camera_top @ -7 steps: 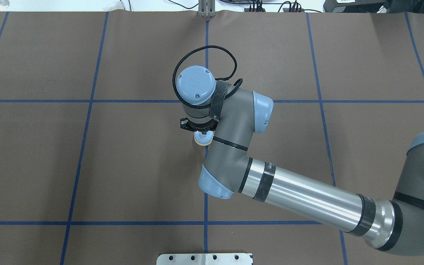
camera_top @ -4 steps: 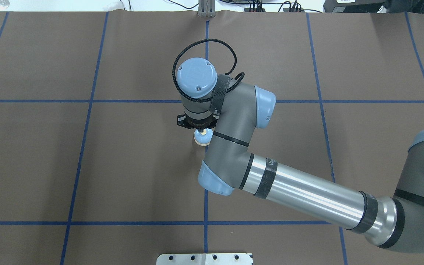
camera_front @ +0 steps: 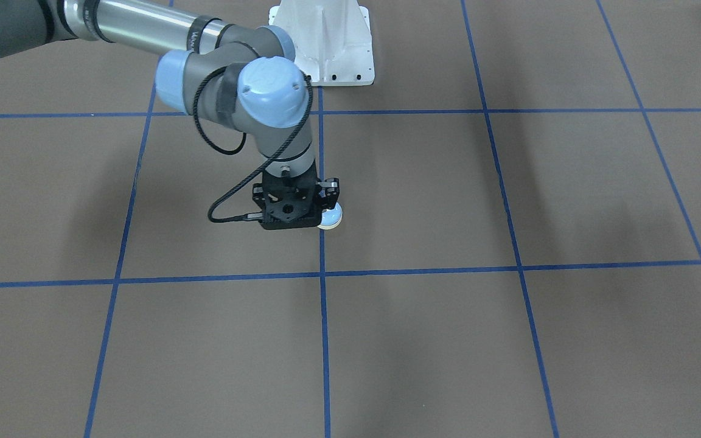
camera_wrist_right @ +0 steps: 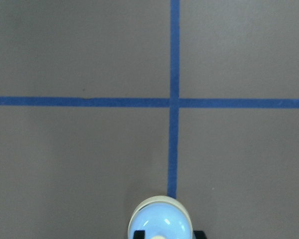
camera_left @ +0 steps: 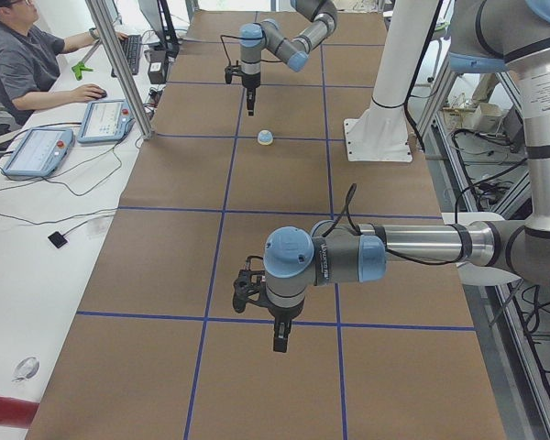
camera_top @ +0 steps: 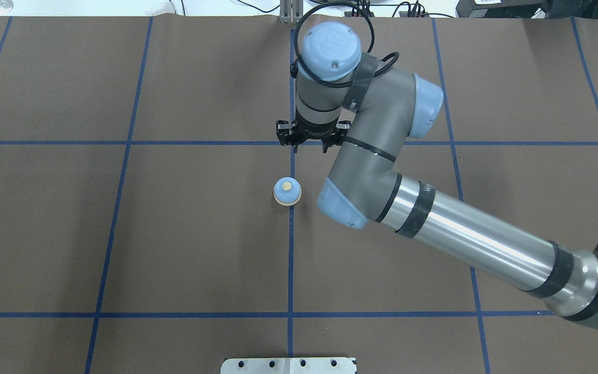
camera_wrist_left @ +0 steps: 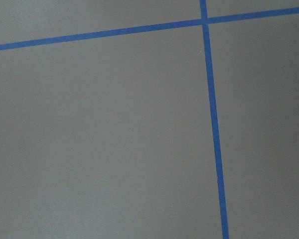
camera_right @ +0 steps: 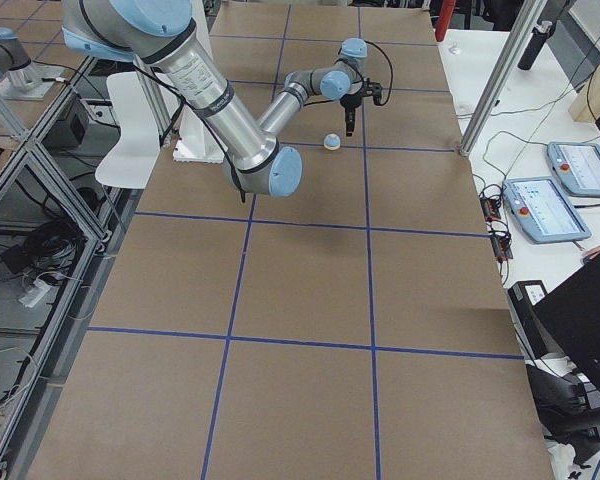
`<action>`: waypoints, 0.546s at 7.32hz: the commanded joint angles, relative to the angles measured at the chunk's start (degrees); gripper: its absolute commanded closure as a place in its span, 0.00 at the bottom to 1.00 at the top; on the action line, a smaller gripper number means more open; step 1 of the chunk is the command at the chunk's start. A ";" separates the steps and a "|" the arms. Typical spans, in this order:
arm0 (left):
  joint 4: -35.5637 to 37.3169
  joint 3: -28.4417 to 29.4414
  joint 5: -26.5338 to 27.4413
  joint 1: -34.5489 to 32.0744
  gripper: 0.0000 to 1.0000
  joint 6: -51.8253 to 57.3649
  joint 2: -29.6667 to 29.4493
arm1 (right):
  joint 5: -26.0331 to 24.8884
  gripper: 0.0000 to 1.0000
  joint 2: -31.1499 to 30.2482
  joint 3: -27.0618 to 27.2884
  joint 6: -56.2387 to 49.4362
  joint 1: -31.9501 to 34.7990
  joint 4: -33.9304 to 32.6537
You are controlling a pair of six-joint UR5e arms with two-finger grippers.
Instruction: Place and press bell with both arms
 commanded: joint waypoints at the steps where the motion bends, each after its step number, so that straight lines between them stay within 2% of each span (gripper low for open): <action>1: -0.12 0.12 -0.15 -0.02 0.00 0.13 0.00 | 5.31 0.00 -12.66 7.83 -14.97 9.57 -0.37; 3: -4.14 1.87 -2.43 0.07 0.00 -0.57 -0.09 | 6.29 0.00 -21.11 8.90 -33.76 18.98 -0.90; 4: -6.95 3.71 -5.83 -0.02 0.00 -4.75 -0.18 | 9.60 0.00 -24.81 9.00 -41.16 23.46 -0.72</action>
